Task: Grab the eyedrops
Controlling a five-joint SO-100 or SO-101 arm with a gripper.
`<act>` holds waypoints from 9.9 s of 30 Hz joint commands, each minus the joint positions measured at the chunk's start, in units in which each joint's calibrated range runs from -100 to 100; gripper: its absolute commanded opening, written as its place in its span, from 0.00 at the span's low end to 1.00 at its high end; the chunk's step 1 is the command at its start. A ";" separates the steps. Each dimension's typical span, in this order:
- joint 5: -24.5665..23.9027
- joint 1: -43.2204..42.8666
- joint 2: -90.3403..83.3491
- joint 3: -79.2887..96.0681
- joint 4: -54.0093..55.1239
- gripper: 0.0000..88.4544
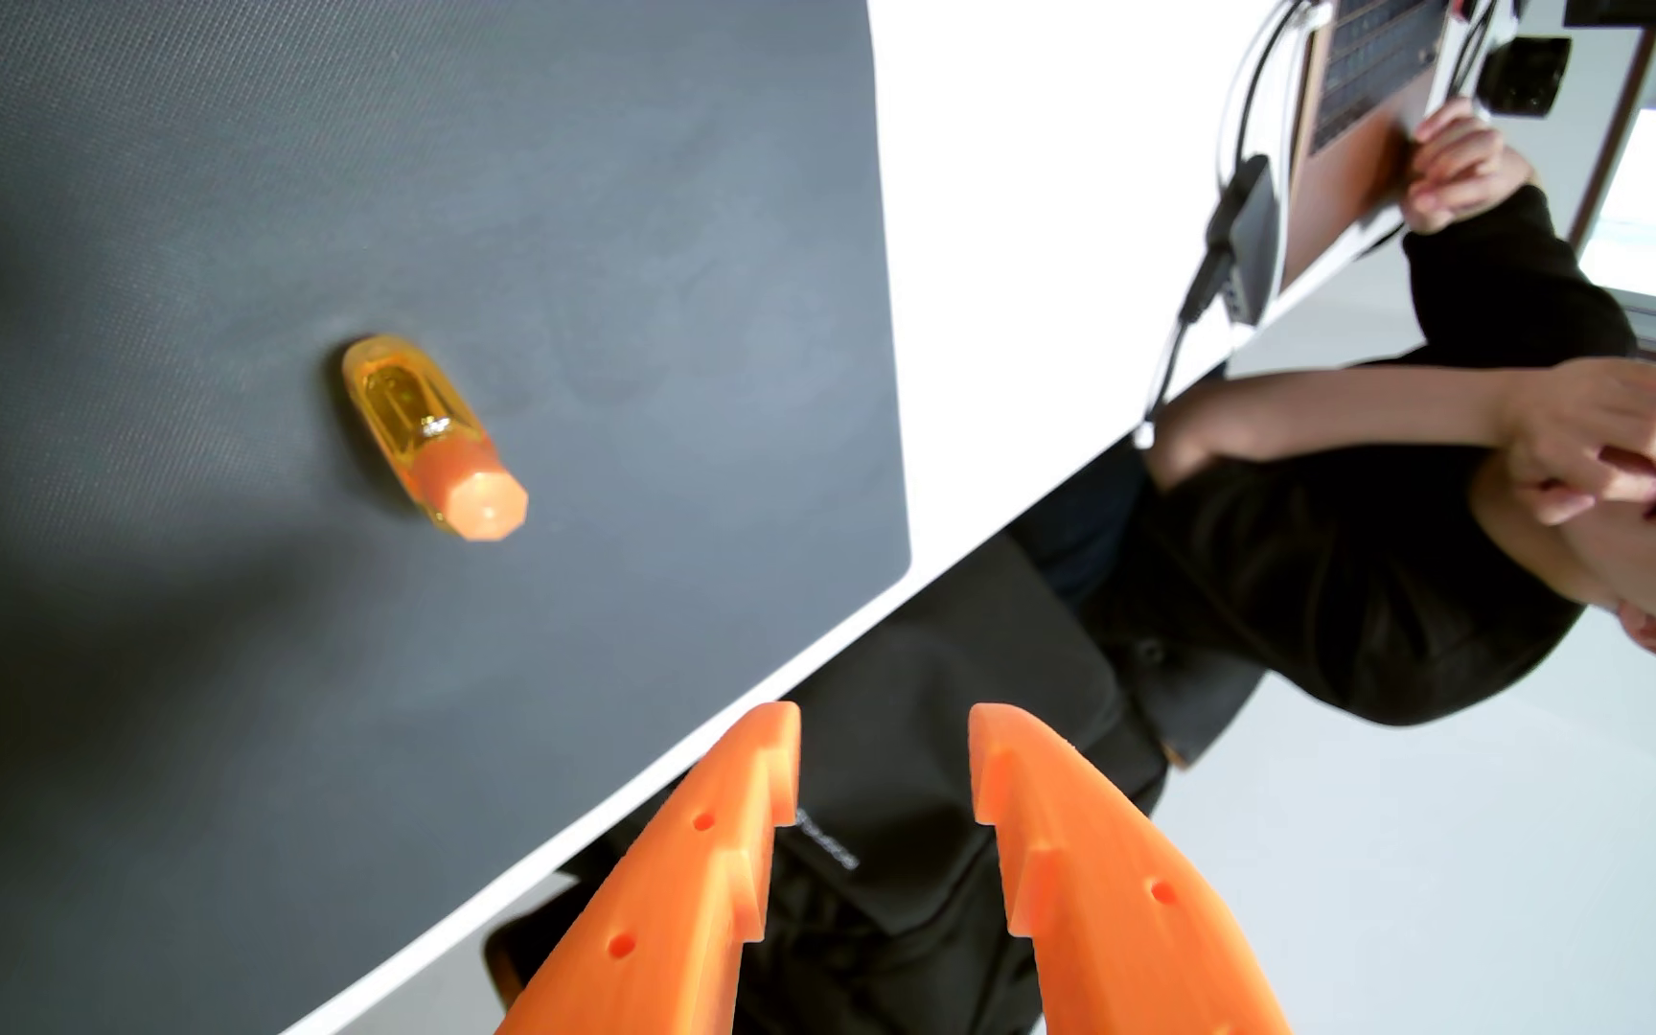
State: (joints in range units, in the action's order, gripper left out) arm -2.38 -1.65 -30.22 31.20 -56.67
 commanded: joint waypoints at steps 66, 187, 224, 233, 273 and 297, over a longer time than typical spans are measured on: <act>0.31 -0.93 -1.58 -1.53 0.03 0.12; 4.66 -1.18 42.33 -25.21 -21.44 0.19; 3.56 -1.59 46.32 -19.35 -12.61 0.19; 3.61 -1.59 46.32 -19.44 -12.43 0.19; 3.98 -2.84 45.55 -36.19 -24.29 0.01; 5.18 -2.84 45.38 -50.42 -36.06 0.01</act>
State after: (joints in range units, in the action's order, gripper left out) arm 2.48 -4.19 16.41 -16.48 -91.98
